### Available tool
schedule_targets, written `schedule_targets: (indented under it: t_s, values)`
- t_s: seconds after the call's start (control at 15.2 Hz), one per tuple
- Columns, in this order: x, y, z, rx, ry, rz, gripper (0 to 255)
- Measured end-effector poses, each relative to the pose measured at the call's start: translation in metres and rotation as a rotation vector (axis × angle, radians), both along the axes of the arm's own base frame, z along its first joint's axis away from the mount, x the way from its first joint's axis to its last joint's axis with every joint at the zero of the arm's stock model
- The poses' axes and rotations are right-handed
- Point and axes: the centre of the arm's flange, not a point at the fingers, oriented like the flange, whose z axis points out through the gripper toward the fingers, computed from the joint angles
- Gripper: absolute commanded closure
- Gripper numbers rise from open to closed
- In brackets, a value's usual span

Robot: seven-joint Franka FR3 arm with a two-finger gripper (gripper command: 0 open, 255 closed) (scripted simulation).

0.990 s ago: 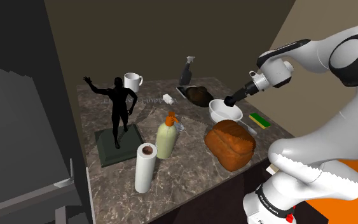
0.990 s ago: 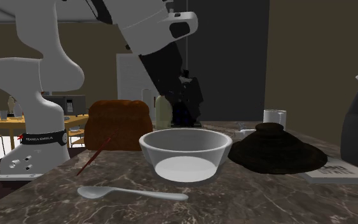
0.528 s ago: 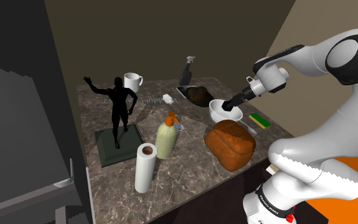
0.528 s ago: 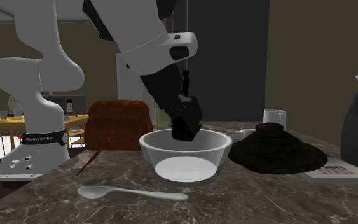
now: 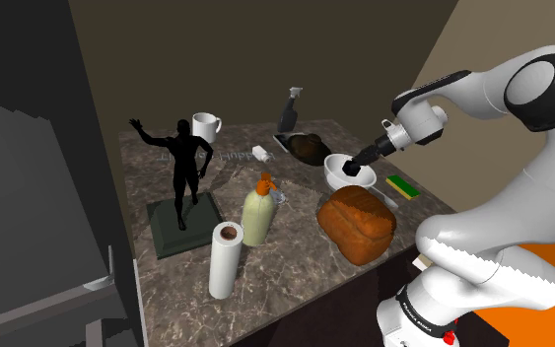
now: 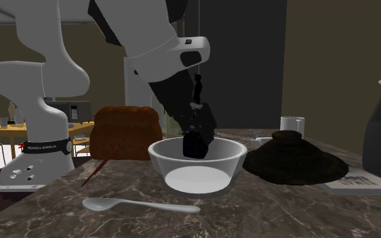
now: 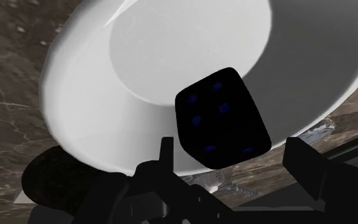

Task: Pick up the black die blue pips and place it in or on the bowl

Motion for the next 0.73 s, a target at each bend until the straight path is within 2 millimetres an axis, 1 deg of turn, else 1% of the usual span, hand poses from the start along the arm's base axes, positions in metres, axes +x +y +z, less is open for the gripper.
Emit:
schedule_targets:
  t_s: [0.33, 0.4, 0.59, 0.73]
  values:
    - [0.0, 0.0, 0.0, 0.0, 0.0, 0.0, 0]
    - [-0.003, -0.003, 0.005, 0.0, 0.0, 0.0, 0]
    - [-0.017, -0.016, 0.03, -0.001, -0.001, -0.001, 0]
    - [-0.022, -0.019, 0.037, -0.001, 0.0, -0.001, 0]
